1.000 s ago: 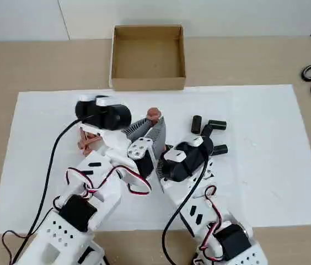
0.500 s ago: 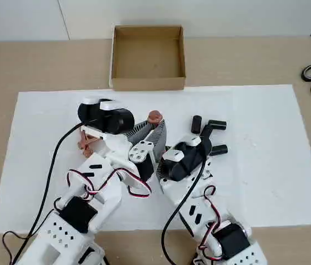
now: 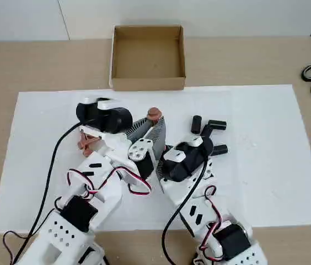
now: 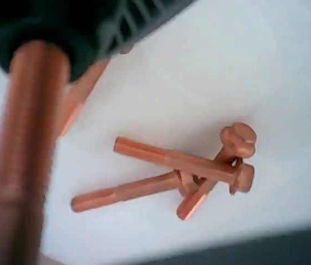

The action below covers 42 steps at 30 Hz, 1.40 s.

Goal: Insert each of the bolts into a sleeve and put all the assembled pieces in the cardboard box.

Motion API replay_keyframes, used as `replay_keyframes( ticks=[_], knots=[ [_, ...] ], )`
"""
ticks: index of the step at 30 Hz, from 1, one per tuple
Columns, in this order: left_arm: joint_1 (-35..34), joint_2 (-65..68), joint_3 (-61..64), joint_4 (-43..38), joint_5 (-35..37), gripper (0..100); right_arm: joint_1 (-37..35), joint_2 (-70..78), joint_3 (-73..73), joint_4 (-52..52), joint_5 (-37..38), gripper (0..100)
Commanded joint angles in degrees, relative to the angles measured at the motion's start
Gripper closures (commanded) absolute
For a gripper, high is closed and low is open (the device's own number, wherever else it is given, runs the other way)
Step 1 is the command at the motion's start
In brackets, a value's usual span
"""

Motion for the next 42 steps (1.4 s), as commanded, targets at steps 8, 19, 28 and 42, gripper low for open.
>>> replay_keyframes(
  ticks=[8,19,28,42],
  knots=[
    [-0.3,-0.6,2.2,-1.7,-3.2,99,-0.3,-0.8,-0.5,-1.5,-0.4,99.5],
    [0.0,-0.7,1.9,5.0,-4.0,99,-0.3,-0.8,-0.5,-1.5,-0.4,99.5],
    [0.3,-0.7,2.0,8.3,-7.7,99,-0.3,-0.8,-0.5,-1.5,-0.4,99.5],
    [2.5,-0.7,2.0,12.0,-7.8,98,-0.3,-0.8,-0.5,-1.5,-0.4,99.5]
  ],
)
